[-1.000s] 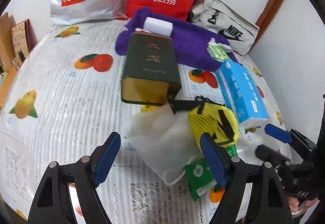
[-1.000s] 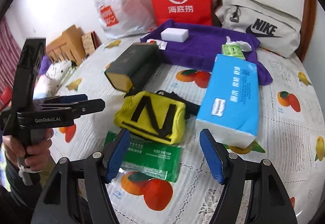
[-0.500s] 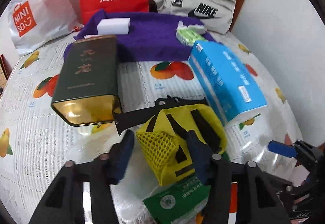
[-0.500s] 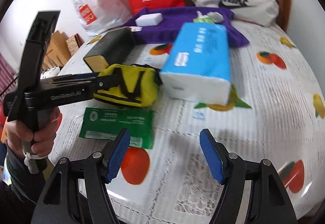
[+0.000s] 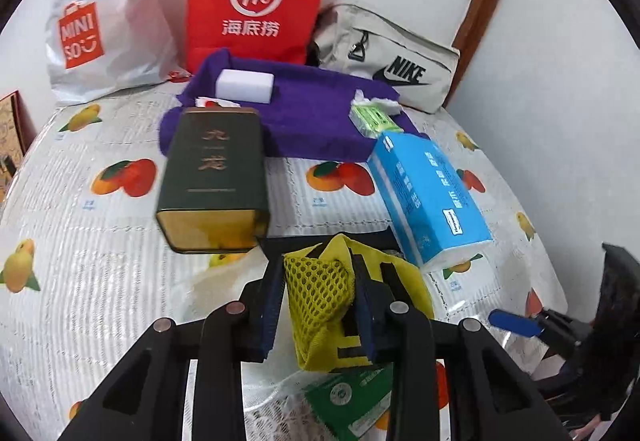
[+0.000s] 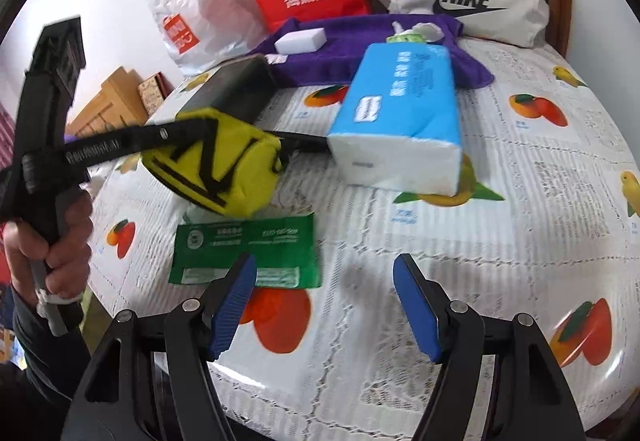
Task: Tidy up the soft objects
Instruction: 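Move the left tool to the yellow mesh pouch and grasp it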
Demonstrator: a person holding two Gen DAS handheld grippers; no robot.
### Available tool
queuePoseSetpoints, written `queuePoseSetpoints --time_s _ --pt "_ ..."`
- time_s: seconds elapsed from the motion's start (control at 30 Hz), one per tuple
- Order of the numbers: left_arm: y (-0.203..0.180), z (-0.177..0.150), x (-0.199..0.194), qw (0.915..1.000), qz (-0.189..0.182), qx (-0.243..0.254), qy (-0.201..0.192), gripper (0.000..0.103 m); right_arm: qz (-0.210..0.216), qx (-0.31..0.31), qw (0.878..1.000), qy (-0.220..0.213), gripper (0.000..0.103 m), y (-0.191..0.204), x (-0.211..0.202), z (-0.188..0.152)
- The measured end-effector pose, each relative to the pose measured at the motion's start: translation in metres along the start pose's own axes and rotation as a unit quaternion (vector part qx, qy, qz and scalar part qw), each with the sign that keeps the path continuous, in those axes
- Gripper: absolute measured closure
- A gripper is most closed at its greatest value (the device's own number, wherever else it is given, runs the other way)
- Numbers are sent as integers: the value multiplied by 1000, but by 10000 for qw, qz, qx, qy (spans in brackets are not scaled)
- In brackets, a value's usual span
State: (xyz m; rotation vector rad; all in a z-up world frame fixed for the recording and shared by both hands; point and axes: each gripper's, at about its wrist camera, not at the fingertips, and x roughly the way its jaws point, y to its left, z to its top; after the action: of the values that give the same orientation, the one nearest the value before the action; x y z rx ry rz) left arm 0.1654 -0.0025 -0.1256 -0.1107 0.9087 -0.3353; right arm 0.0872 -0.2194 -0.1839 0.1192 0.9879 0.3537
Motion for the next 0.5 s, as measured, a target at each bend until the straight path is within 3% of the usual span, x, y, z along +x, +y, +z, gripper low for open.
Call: queuePoseSetpoints --time_s 0.07,0.23,0.5 --pt "3 0 -6 10000 -33 -79 -31 73 38 -63 10000 43 33 7 3 -2" --pt "6 0 -16 9978 -505 -428 -7 73 107 -210 9997 70 33 21 5 -3" --pt "9 4 -41 9967 -545 -520 -297 73 165 -322 9993 101 33 27 3 -9"
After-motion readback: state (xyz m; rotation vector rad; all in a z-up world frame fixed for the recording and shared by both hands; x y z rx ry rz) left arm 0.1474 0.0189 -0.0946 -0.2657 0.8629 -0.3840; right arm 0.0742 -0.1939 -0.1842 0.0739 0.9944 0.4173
